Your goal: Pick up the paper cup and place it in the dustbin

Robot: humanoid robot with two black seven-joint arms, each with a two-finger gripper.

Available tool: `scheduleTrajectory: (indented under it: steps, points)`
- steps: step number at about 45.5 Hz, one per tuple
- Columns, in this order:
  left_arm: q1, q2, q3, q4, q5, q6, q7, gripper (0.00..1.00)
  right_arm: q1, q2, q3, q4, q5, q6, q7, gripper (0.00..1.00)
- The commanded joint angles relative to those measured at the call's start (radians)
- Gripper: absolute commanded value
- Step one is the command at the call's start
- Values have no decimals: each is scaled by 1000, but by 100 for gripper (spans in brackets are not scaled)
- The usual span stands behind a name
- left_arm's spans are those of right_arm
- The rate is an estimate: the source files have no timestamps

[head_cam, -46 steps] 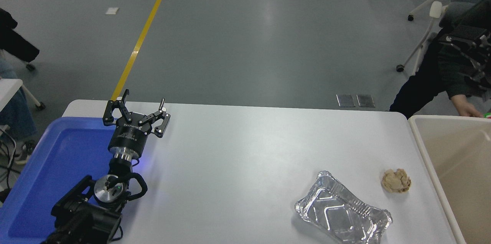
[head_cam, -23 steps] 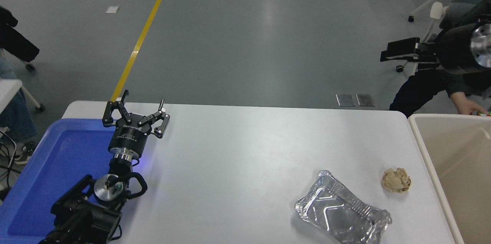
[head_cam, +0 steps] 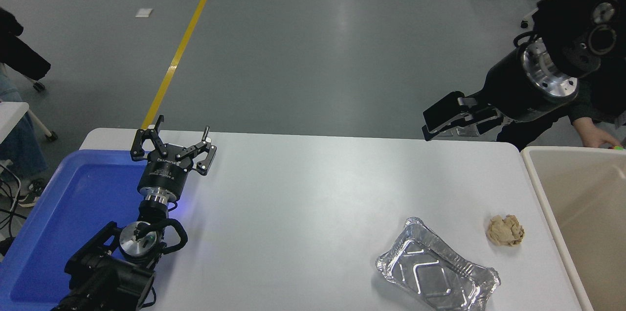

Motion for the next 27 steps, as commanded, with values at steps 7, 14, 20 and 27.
scheduleTrajectory:
  steps: [7, 14, 20, 27]
  points:
    - [0, 0, 1, 0, 1, -1, 0, 99, 28, 137, -66, 0, 213, 106, -9, 100]
    - [0, 0, 1, 0, 2, -1, 0, 99, 37, 163, -82, -5, 216, 113, -7, 100]
    - [0, 0, 1, 0, 2, -1, 0, 99, 18, 183, -86, -48, 215, 108, -7, 100]
    - [0, 0, 1, 0, 2, -1, 0, 99, -21, 208, -94, -114, 218, 105, -3, 100]
